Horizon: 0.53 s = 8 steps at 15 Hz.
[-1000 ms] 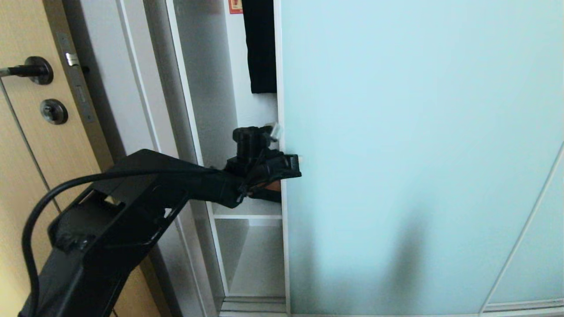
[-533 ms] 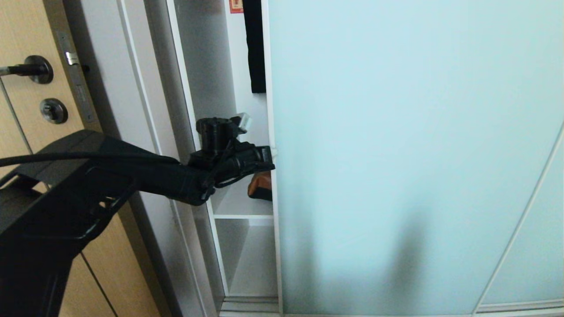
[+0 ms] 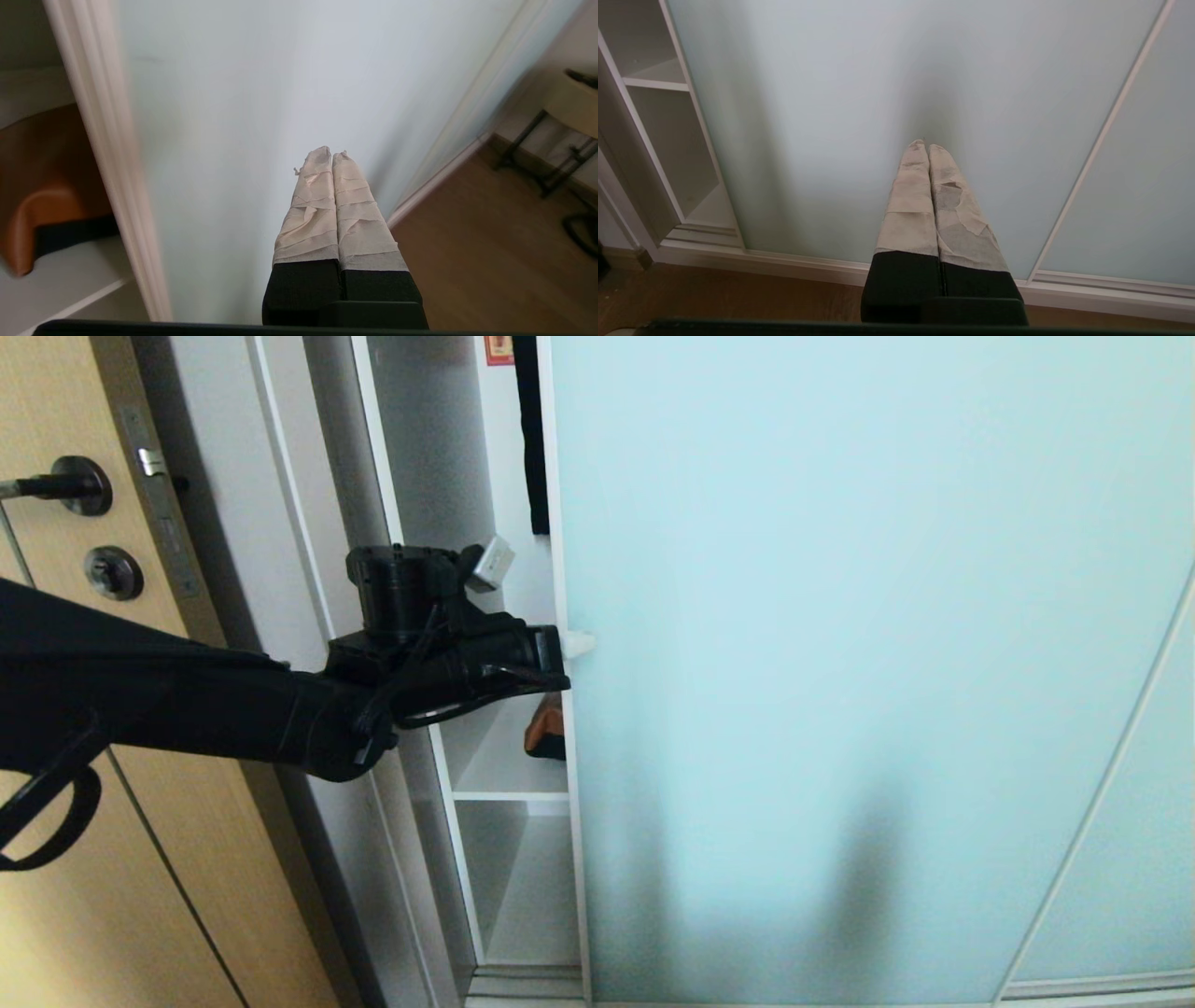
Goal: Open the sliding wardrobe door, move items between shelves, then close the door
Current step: Close the door
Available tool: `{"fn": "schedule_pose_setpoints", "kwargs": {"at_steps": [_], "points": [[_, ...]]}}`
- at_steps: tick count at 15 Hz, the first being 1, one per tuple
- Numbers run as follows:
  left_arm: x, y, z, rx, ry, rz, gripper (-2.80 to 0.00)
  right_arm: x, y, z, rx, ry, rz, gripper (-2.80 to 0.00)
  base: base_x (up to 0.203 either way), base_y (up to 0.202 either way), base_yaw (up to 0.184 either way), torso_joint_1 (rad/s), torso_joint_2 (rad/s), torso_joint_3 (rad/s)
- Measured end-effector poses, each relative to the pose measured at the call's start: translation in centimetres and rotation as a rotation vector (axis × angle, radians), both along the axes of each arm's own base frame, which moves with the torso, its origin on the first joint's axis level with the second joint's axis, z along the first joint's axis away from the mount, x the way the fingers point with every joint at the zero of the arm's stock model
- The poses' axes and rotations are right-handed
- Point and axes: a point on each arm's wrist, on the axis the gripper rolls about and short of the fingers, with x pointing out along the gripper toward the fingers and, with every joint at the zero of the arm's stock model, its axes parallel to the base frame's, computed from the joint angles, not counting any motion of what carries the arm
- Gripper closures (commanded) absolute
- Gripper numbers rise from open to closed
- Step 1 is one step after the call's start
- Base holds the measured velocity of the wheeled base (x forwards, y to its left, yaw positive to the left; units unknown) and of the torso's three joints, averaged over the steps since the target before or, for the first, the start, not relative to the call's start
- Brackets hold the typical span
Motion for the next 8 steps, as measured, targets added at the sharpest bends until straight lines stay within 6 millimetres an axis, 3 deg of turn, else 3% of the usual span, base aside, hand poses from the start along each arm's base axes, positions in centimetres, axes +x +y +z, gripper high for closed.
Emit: {"fn": "schedule_pose_setpoints", "kwargs": {"at_steps": [3, 8], "points": [[1.8, -1.2, -0.9, -0.002, -0.006, -0.014, 0.0, 0.0, 0.0, 0.0, 0.0, 0.0, 0.0, 0.0, 0.0, 0.0, 0.0, 0.0, 0.0, 0.0], [5.0, -2.6, -4.5, 0.011, 0.026, -0.017, 0.0, 0.0, 0.0, 0.0, 0.0, 0.0, 0.0, 0.0, 0.0, 0.0, 0.0, 0.0, 0.0, 0.0]]}}
